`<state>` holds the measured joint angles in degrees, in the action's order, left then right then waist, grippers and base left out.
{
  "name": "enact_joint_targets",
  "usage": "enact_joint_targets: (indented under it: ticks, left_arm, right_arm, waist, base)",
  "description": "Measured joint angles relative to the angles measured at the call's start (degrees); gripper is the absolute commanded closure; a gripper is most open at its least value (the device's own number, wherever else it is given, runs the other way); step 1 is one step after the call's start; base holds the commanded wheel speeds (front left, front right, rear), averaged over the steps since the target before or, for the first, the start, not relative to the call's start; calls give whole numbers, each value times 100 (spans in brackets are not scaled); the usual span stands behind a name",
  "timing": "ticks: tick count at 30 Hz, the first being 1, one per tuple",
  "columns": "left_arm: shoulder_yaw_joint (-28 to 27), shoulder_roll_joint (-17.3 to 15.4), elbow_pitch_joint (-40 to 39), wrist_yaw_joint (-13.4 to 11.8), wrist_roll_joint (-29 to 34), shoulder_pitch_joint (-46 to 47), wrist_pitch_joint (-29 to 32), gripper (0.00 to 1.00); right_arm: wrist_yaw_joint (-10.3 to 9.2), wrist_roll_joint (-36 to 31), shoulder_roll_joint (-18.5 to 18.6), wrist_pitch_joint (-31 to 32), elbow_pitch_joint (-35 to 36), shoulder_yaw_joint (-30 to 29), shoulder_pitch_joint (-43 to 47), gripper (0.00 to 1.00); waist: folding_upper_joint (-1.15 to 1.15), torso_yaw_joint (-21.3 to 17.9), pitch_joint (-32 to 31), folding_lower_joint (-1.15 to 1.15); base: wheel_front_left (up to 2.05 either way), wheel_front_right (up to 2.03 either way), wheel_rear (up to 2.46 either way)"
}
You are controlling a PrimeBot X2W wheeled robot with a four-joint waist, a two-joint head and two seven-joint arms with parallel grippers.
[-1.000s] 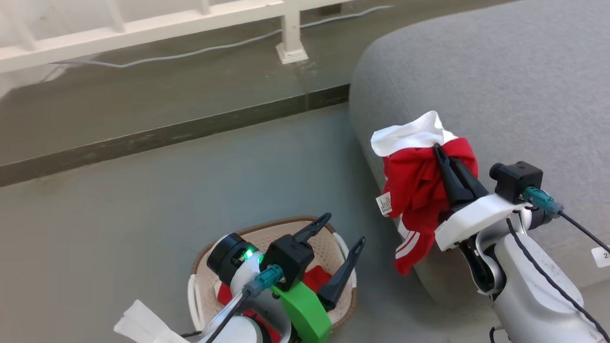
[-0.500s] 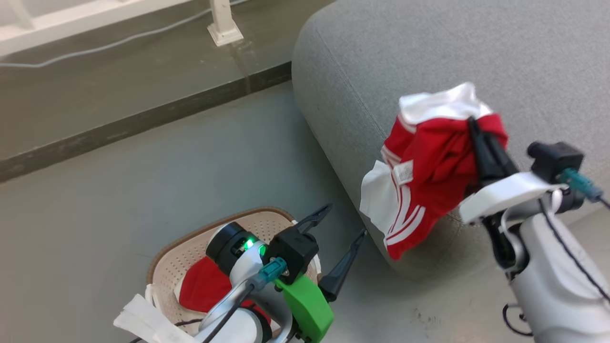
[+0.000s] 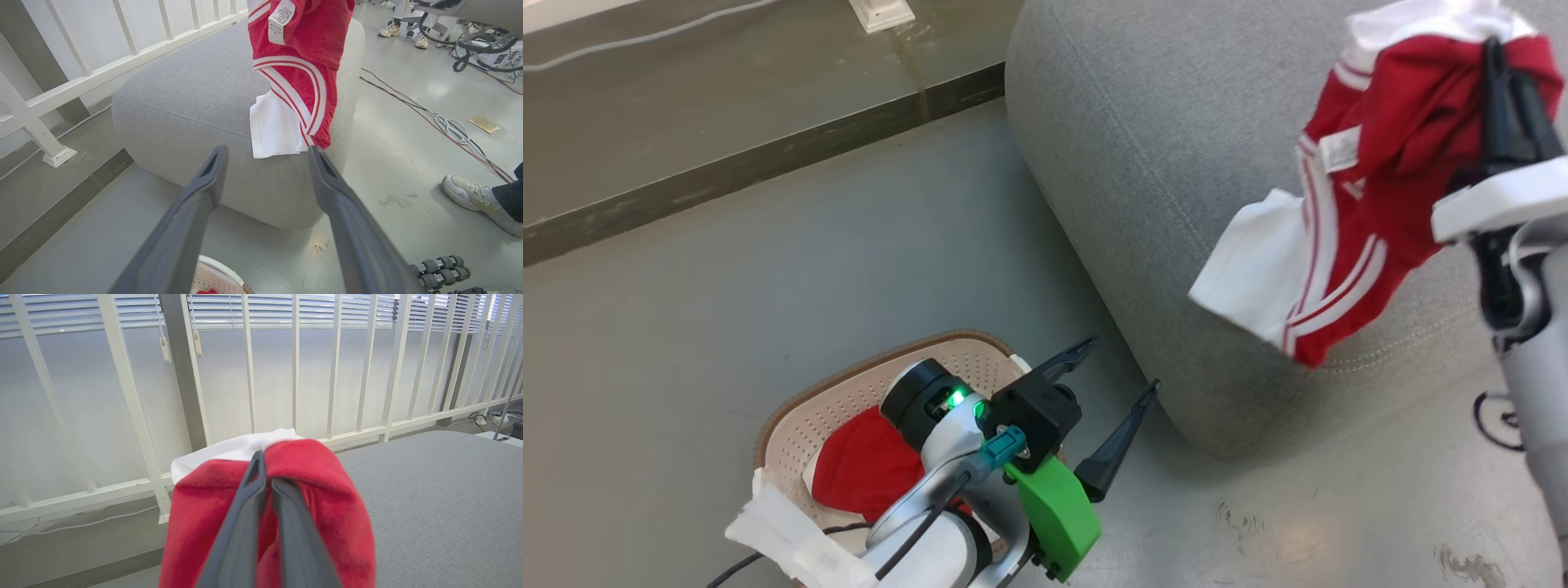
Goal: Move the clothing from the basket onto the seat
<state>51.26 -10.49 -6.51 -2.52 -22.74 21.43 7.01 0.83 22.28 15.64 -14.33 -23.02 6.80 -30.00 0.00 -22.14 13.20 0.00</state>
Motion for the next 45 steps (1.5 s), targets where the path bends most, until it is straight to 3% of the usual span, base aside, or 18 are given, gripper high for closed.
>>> enact_joint_targets:
  ticks: [15, 22, 29, 38, 45]
  left_arm:
    - [112, 89, -13, 125, 25, 213, 9, 0]
    - [143, 115, -49, 132, 41, 299, 55, 0]
    - [200, 171, -146, 132, 261, 394, 159, 0]
    - [171, 118, -152, 132, 332, 590, 210, 0]
    - [137, 74, -109, 176, 331, 654, 210, 0]
  right_arm:
    - [16, -2, 806, 86, -660, -367, -1804, 100]
    - [15, 1, 1011, 188, -1139, -505, -2179, 100]
    - [25, 261, 1014, 191, -1785, -708, -2101, 100]
    - [218, 439, 713, 176, -2436, -661, -1867, 100]
    - [244, 472, 575, 170, -2936, -643, -1753, 100]
  waist:
    - [0, 474, 187, 0]
    - [0, 717, 369, 0]
    - [0, 899, 710, 0]
    - [0, 967, 1132, 0]
    - [0, 953, 1260, 0]
  base:
    - [0, 0, 0]
    - [0, 0, 0]
    - [0, 0, 0]
    - [0, 0, 0]
    - [0, 0, 0]
